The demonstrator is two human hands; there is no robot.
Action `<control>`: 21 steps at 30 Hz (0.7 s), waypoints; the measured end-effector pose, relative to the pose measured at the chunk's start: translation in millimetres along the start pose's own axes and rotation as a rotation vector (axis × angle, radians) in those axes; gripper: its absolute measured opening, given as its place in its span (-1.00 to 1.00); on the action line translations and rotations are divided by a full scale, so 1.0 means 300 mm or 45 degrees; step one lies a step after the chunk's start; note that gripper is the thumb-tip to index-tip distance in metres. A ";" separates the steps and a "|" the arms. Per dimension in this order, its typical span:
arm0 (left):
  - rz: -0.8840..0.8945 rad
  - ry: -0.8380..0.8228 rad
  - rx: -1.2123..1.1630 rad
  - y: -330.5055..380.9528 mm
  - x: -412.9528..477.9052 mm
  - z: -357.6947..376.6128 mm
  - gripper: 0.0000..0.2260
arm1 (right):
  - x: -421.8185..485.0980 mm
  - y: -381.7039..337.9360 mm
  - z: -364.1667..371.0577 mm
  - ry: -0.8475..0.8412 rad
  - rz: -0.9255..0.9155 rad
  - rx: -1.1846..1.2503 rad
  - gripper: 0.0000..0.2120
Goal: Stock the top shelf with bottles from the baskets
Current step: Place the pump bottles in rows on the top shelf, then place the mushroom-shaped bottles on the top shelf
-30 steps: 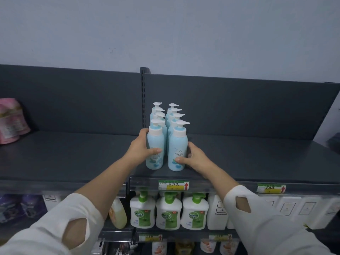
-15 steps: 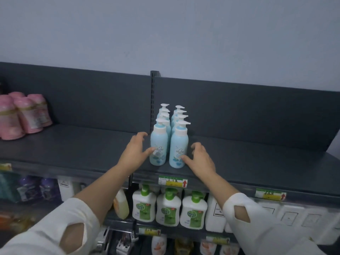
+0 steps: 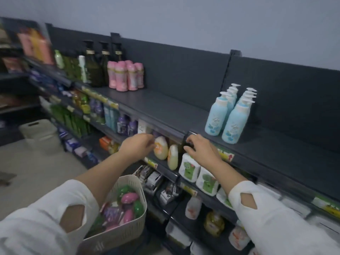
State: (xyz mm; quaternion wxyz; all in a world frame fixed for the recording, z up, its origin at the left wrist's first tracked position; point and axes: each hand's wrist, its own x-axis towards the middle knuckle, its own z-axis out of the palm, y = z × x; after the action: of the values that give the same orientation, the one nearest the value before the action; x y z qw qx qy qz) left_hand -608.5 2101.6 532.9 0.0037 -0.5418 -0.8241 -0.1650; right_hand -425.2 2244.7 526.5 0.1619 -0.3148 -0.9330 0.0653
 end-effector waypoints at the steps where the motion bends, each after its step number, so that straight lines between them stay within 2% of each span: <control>1: -0.055 -0.004 0.011 -0.053 -0.039 -0.006 -0.77 | 0.016 -0.046 0.036 -0.032 -0.058 0.013 -0.74; 9: -0.418 -0.171 0.033 -0.517 -0.332 0.058 -0.81 | 0.147 -0.415 0.370 -0.366 -0.417 0.083 -0.73; 14: -0.595 -0.273 -0.030 -0.759 -0.420 0.161 -0.79 | 0.203 -0.606 0.579 -0.614 -0.521 0.037 -0.72; 21: -0.701 -0.420 -0.082 -0.901 -0.476 0.384 -0.74 | 0.231 -0.698 0.876 -0.837 -0.560 0.028 -0.66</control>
State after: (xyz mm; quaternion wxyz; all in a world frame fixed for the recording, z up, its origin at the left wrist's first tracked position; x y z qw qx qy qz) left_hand -771.4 1909.2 325.2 -0.1918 -0.3177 -0.9236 -0.0958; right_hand -685.9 2115.5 344.5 -0.1320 -0.0680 -0.9795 0.1362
